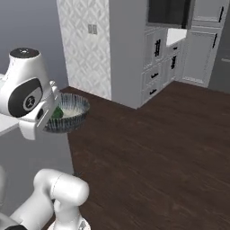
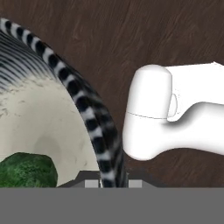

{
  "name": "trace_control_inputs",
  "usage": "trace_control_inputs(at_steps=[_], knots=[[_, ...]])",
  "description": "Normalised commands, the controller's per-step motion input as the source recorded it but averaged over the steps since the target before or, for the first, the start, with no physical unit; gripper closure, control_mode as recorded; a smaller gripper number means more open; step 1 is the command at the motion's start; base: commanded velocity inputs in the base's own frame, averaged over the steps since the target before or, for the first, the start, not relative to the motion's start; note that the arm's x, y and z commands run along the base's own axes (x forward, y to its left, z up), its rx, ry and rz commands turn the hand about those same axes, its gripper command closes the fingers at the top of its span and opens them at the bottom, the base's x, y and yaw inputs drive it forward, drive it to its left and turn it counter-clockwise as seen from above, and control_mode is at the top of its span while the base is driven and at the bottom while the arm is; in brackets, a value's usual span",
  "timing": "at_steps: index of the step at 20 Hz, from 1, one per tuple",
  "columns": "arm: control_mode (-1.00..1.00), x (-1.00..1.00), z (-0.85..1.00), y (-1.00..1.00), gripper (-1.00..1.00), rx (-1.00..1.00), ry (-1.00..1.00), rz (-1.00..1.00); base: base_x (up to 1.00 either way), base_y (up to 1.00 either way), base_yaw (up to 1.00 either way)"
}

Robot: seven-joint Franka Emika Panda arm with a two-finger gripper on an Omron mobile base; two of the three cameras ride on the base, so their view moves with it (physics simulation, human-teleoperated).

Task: Pick the broccoli from the sink and place it in the bowl. Then pick the bowl and place it in the microwave. Then close the microwave door and press the start button.

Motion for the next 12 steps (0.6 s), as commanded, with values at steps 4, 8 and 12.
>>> trace_control_inputs(at_steps=[4,8,12], knots=[[1.00,0.00,0.00,0.00,1.00,0.00,0.00,0.00,0.84,-0.83,-0.32],[1.00,0.00,0.00,0.00,1.00,0.00,0.00,0.00,1.00,-0.72,-0.32],[1.00,0.00,0.00,0.00,1.00,0.00,0.00,0.00,1.00,-0.72,-0.28]])
